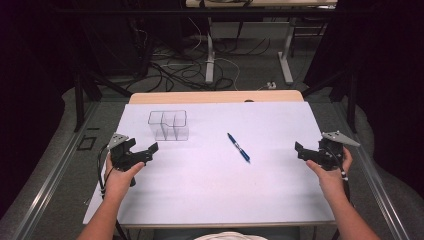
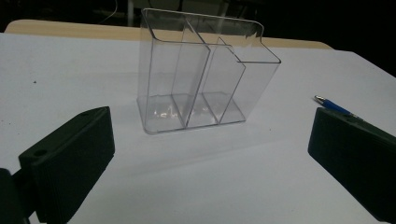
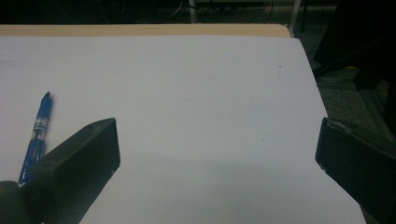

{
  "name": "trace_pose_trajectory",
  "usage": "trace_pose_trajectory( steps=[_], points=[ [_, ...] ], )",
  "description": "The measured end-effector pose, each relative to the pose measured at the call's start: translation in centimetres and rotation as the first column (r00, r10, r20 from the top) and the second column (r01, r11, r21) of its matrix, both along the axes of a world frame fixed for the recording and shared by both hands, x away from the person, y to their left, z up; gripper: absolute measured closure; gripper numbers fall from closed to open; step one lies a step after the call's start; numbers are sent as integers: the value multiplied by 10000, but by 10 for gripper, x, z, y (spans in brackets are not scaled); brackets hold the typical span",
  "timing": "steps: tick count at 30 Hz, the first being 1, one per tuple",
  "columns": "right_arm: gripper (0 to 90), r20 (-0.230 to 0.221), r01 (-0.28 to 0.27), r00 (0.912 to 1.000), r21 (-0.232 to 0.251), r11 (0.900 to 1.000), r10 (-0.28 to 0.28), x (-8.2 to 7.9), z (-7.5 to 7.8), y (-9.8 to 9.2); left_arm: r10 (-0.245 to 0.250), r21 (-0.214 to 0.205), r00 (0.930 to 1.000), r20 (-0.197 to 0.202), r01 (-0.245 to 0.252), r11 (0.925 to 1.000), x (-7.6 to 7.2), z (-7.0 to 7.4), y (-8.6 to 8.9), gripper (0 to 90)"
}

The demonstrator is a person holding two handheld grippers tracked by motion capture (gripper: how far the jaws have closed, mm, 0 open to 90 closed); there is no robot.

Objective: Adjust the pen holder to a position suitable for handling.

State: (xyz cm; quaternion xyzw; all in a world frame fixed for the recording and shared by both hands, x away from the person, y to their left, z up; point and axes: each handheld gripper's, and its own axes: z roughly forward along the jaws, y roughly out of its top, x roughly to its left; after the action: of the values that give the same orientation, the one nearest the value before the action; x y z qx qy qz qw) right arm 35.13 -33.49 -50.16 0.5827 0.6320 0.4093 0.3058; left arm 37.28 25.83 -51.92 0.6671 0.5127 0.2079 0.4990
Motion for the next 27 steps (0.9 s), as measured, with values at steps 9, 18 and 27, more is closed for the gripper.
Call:
trace_pose_trajectory(
  steps=[9, 18, 27],
  points=[
    [0, 14, -64, 10000, -17, 10000, 64, 0, -4, 4, 0, 122, 9999, -138, 1, 9999, -1, 8, 0, 57],
    [0, -195, -129, 9997, -161, 9998, 126, -4, -4, 2, 259, -115, 9994, -249, -262, 9996, 0, 15, 5, 156],
    [0, -50, 44, 10000, -67, 10000, -44, -3, -5, 5, 367, -286, 9993, -88, -369, 9989, 3, 42, 15, 223]
  ],
)
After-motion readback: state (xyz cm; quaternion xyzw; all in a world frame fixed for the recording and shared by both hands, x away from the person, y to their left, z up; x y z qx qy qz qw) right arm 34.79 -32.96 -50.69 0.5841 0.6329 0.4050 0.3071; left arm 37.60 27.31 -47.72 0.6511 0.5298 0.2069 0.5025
